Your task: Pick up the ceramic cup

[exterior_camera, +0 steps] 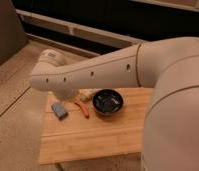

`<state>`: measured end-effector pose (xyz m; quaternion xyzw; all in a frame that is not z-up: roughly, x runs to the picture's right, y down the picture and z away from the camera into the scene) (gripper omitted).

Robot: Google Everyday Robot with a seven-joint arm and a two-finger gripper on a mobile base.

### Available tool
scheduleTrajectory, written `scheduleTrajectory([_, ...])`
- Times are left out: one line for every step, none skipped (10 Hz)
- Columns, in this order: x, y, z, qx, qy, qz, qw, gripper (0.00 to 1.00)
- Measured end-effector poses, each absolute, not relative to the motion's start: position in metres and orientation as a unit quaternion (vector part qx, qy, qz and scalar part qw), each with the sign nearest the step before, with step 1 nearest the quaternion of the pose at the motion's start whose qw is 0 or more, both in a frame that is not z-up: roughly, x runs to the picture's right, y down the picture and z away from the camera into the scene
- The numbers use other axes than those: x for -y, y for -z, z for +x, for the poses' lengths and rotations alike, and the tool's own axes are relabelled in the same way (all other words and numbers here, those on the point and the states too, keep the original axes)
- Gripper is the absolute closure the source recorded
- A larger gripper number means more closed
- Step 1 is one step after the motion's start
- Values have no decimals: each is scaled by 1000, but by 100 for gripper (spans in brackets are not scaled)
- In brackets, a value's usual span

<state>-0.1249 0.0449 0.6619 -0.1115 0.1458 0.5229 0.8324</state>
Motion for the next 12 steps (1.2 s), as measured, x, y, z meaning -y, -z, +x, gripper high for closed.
scheduleTrajectory([-42, -663, -128, -136, -532, -106, 829, 35])
scheduleTrajectory([-39, -665, -132, -124, -548, -101, 821, 35])
scheduleTrajectory([-38, -665, -133, -123, -549, -101, 820, 35])
scheduleTrajectory([-39, -665, -134, -122, -548, -102, 821, 35])
scheduleTrajectory([-39, -665, -135, -121, -548, -102, 821, 35])
scheduleTrajectory([-39, -665, -134, -121, -548, -101, 822, 35])
scheduleTrajectory([-34, -666, -133, -115, -547, -95, 824, 35])
scheduleTrajectory([-21, -668, -130, -97, -544, -78, 830, 35])
scheduleTrajectory([-7, -669, -127, -78, -539, -60, 836, 35])
scheduleTrajectory([16, -669, -124, -44, -529, -36, 847, 35])
scheduleTrajectory([36, -670, -121, -8, -520, -19, 854, 35])
scheduleTrajectory([56, -671, -119, 43, -517, -11, 855, 35])
